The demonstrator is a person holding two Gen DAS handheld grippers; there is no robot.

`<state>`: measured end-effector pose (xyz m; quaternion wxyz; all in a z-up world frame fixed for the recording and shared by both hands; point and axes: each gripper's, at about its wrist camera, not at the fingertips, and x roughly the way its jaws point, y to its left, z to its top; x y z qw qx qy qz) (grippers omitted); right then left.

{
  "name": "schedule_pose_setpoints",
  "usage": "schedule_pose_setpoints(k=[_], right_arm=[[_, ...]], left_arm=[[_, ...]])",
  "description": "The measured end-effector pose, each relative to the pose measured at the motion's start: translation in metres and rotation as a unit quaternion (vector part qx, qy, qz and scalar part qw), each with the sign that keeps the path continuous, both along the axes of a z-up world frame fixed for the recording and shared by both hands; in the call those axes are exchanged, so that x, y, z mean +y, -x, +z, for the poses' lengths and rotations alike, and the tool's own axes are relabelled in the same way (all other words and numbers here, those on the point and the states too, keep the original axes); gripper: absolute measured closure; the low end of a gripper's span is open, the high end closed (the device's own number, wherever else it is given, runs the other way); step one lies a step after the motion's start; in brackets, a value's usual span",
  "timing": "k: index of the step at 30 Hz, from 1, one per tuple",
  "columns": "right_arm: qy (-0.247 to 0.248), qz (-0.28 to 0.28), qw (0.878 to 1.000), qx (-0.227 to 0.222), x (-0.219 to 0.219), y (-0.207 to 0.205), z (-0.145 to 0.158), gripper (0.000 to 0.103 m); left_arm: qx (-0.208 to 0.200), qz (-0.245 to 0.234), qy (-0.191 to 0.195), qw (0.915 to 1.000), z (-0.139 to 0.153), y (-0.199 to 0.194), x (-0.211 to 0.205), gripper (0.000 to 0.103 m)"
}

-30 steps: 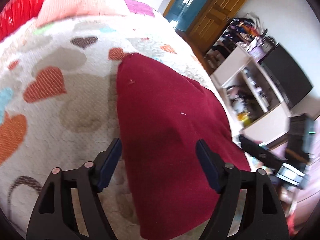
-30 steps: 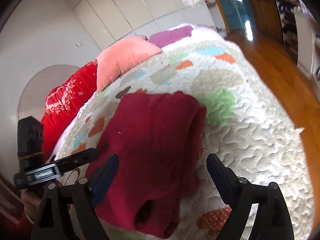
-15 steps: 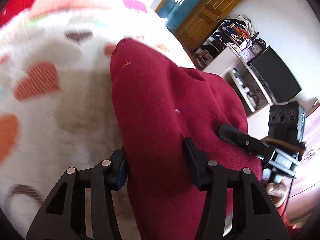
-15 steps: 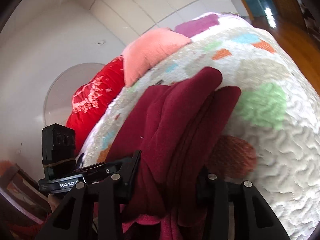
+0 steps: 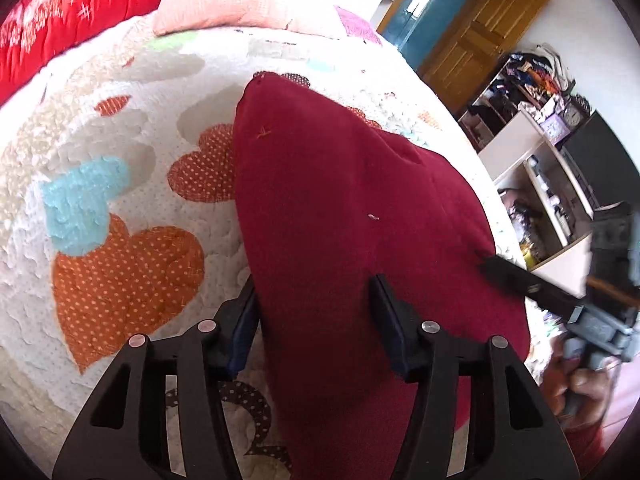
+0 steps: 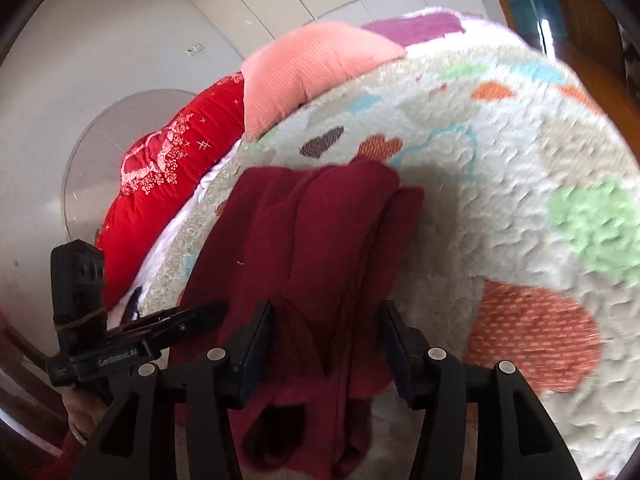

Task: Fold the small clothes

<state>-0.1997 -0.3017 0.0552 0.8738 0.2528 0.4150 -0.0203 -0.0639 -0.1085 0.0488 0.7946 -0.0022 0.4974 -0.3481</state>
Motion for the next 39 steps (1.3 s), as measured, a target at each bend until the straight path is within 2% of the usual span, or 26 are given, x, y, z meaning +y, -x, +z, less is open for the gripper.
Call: schedule_pose_setpoints(k=[3, 6, 9, 11, 13, 16, 19, 24, 26, 28, 29, 32, 37, 39], right_arm=[[0.063, 0.03, 0.997, -0.025, 0.017, -0.001, 0.032, 0.056], [0.083, 0.071, 0.994, -0.031, 0.037, -0.013, 0.042, 0.059], [0.112, 0.086, 0.99, 0.006, 0.045, -0.035, 0.021, 0.061], [0.123, 0.088, 0.987, 0.049, 0.049, -0.045, -0.007, 0.061], [0.129, 0.083, 0.987, 0.04, 0.048, -0.041, -0.012, 0.061], [0.131, 0.078, 0.988, 0.038, 0.05, -0.032, 0.005, 0.061], [0.148, 0.077, 0.986, 0.013, 0.059, -0.013, 0.023, 0.061], [0.162, 0.072, 0.984, 0.037, 0.069, -0.005, 0.001, 0.06], [0.156, 0.063, 0.985, 0.033, 0.07, 0.001, 0.007, 0.06], [0.159, 0.062, 0.985, 0.019, 0.071, 0.007, 0.022, 0.058], [0.165, 0.059, 0.985, 0.011, 0.071, 0.011, 0.03, 0.053], [0.184, 0.034, 0.982, -0.008, 0.073, 0.022, 0.05, 0.051], [0.191, 0.004, 0.981, -0.02, 0.071, 0.036, 0.065, 0.05], [0.188, -0.004, 0.982, -0.02, 0.069, 0.04, 0.065, 0.045]], left_arm=[[-0.008, 0.003, -0.008, 0.9999, -0.002, 0.001, -0.007, 0.045], [-0.012, 0.005, -0.01, 0.9999, -0.002, 0.001, -0.017, 0.045], [-0.009, 0.008, -0.007, 0.9999, -0.003, -0.004, -0.012, 0.044], [-0.014, 0.01, -0.011, 0.9998, -0.003, -0.004, -0.001, 0.044], [-0.028, 0.01, -0.023, 0.9993, 0.002, 0.0, 0.0, 0.044], [-0.065, 0.012, -0.048, 0.9967, 0.012, 0.009, 0.0, 0.044], [-0.093, 0.02, -0.058, 0.9938, 0.023, 0.016, 0.003, 0.044], [-0.114, 0.041, -0.065, 0.9905, 0.031, 0.026, 0.007, 0.044], [-0.125, 0.044, -0.072, 0.9885, 0.035, 0.034, 0.008, 0.044], [-0.134, 0.047, -0.073, 0.9872, 0.038, 0.041, 0.009, 0.044], [-0.14, 0.052, -0.074, 0.986, 0.04, 0.044, 0.01, 0.044], [-0.147, 0.065, -0.068, 0.9847, 0.047, 0.053, 0.014, 0.044], [-0.163, 0.079, -0.062, 0.9815, 0.054, 0.064, 0.02, 0.044], [-0.169, 0.081, -0.061, 0.9805, 0.055, 0.069, 0.022, 0.044]])
